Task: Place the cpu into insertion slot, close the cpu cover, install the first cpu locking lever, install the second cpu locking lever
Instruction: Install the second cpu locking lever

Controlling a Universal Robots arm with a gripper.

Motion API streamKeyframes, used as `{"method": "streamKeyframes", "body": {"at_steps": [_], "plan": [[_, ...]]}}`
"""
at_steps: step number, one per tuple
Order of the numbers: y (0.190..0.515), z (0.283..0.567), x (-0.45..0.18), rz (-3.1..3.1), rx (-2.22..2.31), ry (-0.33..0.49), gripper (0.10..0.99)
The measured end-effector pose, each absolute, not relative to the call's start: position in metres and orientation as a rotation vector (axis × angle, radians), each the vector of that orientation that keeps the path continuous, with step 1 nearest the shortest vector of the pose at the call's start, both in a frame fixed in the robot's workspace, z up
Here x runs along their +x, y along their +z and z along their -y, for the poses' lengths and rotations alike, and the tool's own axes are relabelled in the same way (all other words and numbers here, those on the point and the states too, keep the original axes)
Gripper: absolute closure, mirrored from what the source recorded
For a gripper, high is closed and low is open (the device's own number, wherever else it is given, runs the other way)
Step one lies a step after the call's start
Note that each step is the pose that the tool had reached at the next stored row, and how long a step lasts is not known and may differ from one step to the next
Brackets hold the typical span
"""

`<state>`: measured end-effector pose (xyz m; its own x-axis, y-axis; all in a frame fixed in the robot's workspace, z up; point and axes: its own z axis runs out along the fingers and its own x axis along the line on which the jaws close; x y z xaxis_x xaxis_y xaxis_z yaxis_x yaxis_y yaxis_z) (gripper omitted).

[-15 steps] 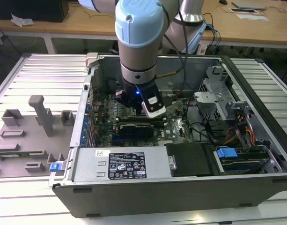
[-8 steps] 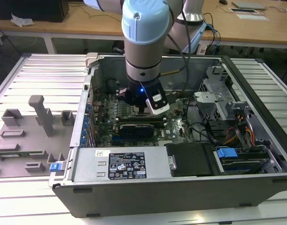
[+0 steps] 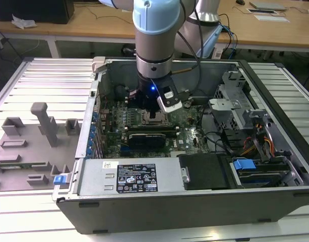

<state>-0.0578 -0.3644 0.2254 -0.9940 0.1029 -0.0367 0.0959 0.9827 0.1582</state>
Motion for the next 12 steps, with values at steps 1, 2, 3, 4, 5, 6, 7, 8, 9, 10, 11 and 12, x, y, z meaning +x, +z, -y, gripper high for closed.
{"method": "streamKeyframes", "body": {"at_steps": [1,2,3,4,5,6,7,8,9,10,11,12], "plan": [[0.225,0.362,-0.058,-3.084,0.154,0.238,0.98],[0.225,0.36,-0.058,-3.084,0.154,0.236,0.98],[0.225,0.359,-0.057,-3.084,0.154,0.236,0.98],[0.225,0.358,-0.055,-3.084,0.154,0.237,0.98],[0.224,0.358,-0.053,-3.084,0.154,0.237,0.98],[0.224,0.358,-0.051,-3.084,0.154,0.237,0.98],[0.224,0.357,-0.047,-3.084,0.154,0.236,0.98],[0.224,0.355,-0.046,-3.084,0.155,0.236,0.98],[0.224,0.352,-0.046,-3.084,0.155,0.235,0.98],[0.224,0.348,-0.046,-3.084,0.154,0.227,0.98],[0.225,0.347,-0.046,-3.085,0.154,0.209,0.98],[0.226,0.346,-0.046,-3.085,0.154,0.199,0.98]]}}
